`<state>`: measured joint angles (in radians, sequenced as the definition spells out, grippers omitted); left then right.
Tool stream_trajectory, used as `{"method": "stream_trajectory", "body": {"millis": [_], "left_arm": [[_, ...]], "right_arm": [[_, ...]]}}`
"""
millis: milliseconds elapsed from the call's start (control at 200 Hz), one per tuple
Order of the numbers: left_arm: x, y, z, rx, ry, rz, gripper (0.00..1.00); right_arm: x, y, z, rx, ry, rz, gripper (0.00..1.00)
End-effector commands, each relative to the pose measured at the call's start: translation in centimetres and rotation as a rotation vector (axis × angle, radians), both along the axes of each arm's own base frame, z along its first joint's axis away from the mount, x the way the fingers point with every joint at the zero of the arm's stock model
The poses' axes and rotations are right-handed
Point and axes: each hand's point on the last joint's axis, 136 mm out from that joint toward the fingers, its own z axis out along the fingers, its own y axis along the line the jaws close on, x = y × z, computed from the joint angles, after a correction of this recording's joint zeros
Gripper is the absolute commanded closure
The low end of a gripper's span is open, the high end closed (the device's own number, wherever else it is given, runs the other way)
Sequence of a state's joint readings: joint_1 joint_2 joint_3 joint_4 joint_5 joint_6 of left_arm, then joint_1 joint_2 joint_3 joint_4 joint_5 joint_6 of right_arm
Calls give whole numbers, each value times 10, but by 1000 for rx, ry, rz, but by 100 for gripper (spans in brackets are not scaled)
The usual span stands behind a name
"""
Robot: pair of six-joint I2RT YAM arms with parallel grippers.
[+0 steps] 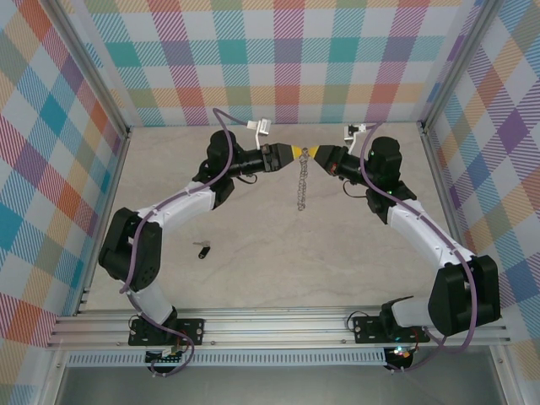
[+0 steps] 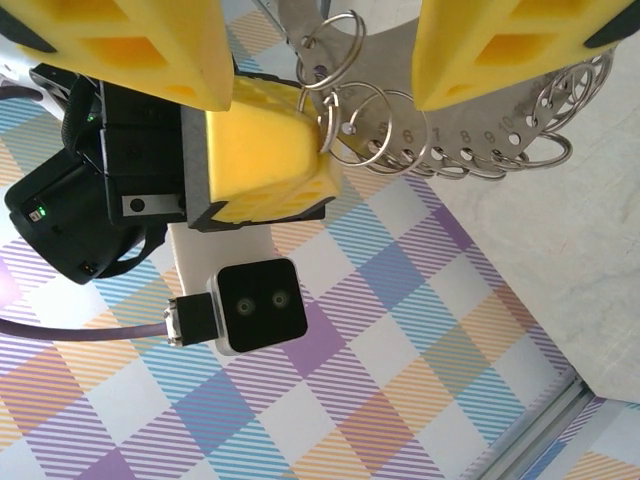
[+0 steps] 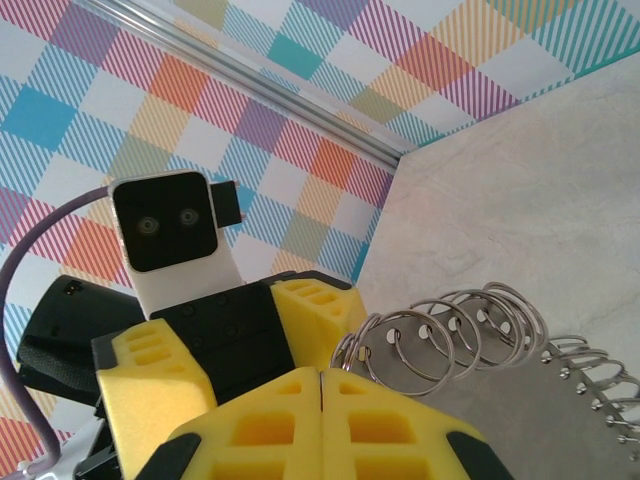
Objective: Put the keys on the keyring
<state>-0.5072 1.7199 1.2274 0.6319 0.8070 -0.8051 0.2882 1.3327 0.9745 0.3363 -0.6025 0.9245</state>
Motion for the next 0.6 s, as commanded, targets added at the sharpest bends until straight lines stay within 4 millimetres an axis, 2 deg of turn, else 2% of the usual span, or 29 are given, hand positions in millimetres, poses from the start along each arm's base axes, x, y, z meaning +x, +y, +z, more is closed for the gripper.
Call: {"method": "stream_trajectory", "body": {"millis": [0,390,595], "left_arm": [[1,-1,-5,-14,3,4,50],[-4,-13,-10,-35,20,-34,50],[-7,-18,-3,-88,20,-59,51]], "right_arm": [[-4,-1,21,26,-71,10,100],[-5,-1,20,24,-72,8,100],[-5,-2,19,22,-67,4,100]]}}
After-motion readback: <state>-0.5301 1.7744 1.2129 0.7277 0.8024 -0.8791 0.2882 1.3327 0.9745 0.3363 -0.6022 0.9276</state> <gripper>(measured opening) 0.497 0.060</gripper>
